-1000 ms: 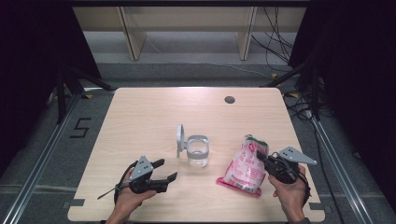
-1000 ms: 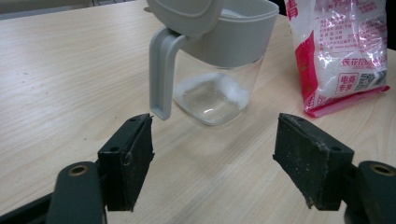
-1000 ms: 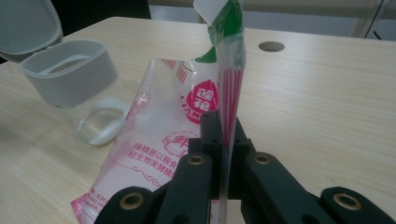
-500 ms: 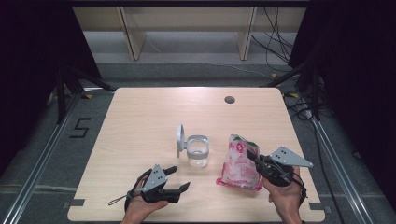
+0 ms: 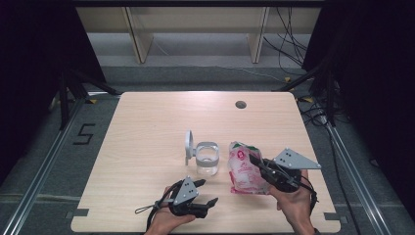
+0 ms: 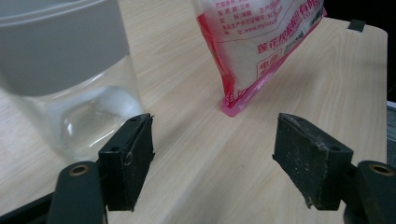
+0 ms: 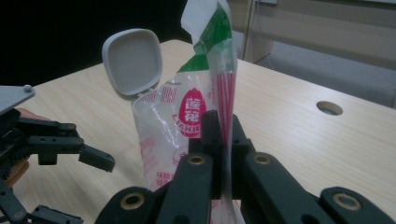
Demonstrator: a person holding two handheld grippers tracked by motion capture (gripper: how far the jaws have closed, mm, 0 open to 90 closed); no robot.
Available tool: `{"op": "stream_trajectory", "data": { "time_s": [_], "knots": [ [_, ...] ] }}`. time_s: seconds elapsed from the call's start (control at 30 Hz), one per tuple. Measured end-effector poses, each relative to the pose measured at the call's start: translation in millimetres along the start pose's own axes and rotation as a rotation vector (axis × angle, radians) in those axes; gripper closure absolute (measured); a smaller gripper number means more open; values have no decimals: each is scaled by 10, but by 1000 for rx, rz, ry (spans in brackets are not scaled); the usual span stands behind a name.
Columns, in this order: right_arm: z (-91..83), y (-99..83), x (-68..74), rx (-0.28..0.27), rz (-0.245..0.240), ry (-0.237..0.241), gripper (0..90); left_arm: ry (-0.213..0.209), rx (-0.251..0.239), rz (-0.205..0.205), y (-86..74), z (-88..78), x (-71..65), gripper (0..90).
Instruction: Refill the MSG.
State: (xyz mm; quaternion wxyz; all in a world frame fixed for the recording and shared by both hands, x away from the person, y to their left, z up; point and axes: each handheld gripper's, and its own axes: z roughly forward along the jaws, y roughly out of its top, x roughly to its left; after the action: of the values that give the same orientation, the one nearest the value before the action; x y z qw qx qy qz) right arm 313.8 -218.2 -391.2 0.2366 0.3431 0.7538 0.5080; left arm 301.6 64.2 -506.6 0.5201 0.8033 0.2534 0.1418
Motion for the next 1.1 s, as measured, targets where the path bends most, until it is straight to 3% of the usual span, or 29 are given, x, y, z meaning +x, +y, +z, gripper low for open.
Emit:
{"op": "stream_trajectory", "data": {
  "time_s": [0.03,0.13,0.17,0.3,0.37,0.4,0.5,0.57,0.6,0.63,0.67,0.7,0.77,0.8,0.83,0.87,0.9,0.97,1.0,1.07,1.1],
  "knots": [
    [10,25,-18,-14,-26,9,900,-8,6,-5,9,21,-10,279],
    [0,95,-18,-4,-12,-10,900,-19,1,4,30,102,-50,282],
    [-3,120,-29,3,-18,-2,900,-23,-7,-8,36,131,-70,282],
    [-7,214,-61,-11,-35,-2,900,-22,-12,6,110,276,-141,287],
    [-16,253,-36,-6,-9,-12,900,-43,-24,-33,152,361,-182,287],
    [-9,276,-58,-21,-43,-8,900,-41,-28,-26,174,397,-208,286],
    [-5,335,-27,-36,-17,-4,900,18,-8,25,226,512,-266,268],
    [3,382,-35,-42,-65,6,900,50,-4,31,246,583,-286,271],
    [-1,404,9,-33,-35,13,900,62,-19,19,256,639,-300,277],
    [3,429,17,-43,-60,17,900,71,-18,15,262,660,-307,286],
    [9,435,38,-39,-45,43,900,68,-17,25,271,680,-314,318],
    [2,445,57,-38,-51,27,900,56,-18,38,276,694,-314,390],
    [17,459,70,-40,-46,50,900,112,-16,55,303,696,-336,439],
    [20,467,81,-32,-49,60,900,109,-16,52,308,698,-330,476],
    [26,471,79,-42,-59,57,900,139,-23,54,307,694,-323,525],
    [27,474,97,-32,-44,69,900,135,-34,52,301,695,-308,632],
    [26,487,92,-38,-61,60,900,137,-39,44,294,699,-294,654],
    [28,502,100,-34,-43,74,900,144,-60,35,302,718,-286,687],
    [25,518,89,-46,-56,49,900,158,-63,48,316,719,-284,695],
    [33,545,98,-47,-33,77,900,171,-86,41,334,750,-293,706],
    [22,566,104,-40,-57,57,900,165,-78,36,346,746,-291,709]
  ]
}}
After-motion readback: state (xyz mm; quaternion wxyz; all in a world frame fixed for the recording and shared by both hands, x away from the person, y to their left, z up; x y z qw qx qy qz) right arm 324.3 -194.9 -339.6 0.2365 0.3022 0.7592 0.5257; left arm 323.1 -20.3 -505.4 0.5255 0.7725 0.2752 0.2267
